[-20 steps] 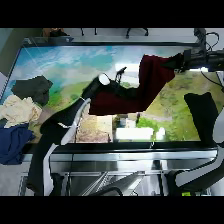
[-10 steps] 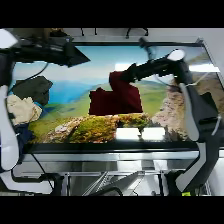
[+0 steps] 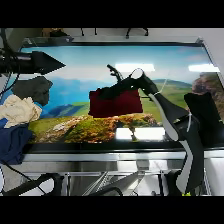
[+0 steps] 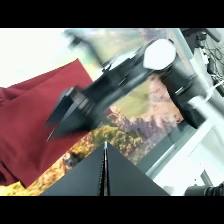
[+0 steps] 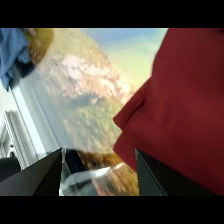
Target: Fold the shirts.
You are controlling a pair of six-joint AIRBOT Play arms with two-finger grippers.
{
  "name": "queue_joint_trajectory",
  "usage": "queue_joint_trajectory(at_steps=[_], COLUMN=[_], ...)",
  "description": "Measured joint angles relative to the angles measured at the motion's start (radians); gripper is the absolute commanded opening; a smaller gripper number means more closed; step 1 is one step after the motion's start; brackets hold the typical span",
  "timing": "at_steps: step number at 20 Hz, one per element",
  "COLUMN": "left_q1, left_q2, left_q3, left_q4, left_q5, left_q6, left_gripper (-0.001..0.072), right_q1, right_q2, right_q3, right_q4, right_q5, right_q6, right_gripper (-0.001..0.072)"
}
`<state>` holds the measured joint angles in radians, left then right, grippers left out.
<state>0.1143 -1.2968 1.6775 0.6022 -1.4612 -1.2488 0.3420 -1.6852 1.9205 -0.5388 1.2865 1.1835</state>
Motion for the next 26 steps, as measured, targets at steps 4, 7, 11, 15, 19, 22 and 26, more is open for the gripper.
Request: queue_joint_trajectory(at_steps=[4,7,11,15,19,22,26], left_q1=[0.034,0.043,0.047,0.047,0.047,0.047,0.047], left_q2=[0.016,0.019,0.020,0.020,0.020,0.020,0.020], left_q3=[-0.022,-0.027,-0.029,-0.029,-0.029,-0.029,-0.029], left_q4=[-0.001,-0.001,-0.001,-0.001,-0.002,-0.001,-0.001], left_q5=[-0.017,-0.034,-0.060,-0.062,-0.052,-0.037,-0.027], left_q6=[0.013,0.019,0.024,0.027,0.027,0.027,0.027], left_gripper=[0.0011,0.0012,0.0012,0.0012,0.0012,0.0012,0.0012], right_q1=[-0.172,-0.291,-0.367,-0.376,-0.358,-0.340,-0.344], right_q2=[0.093,0.109,0.091,0.027,-0.030,-0.051,-0.002], right_q3=[0.000,-0.028,-0.127,-0.177,-0.187,-0.193,-0.158], right_q4=[-0.138,-0.282,-0.366,-0.376,-0.307,-0.268,-0.124], right_q5=[0.048,0.108,0.118,0.091,0.084,0.077,0.078], right_q6=[0.072,0.141,0.164,0.147,0.109,0.062,-0.010], right_gripper=[0.0606,0.0660,0.0660,0.0660,0.0490,0.0058,0.0017])
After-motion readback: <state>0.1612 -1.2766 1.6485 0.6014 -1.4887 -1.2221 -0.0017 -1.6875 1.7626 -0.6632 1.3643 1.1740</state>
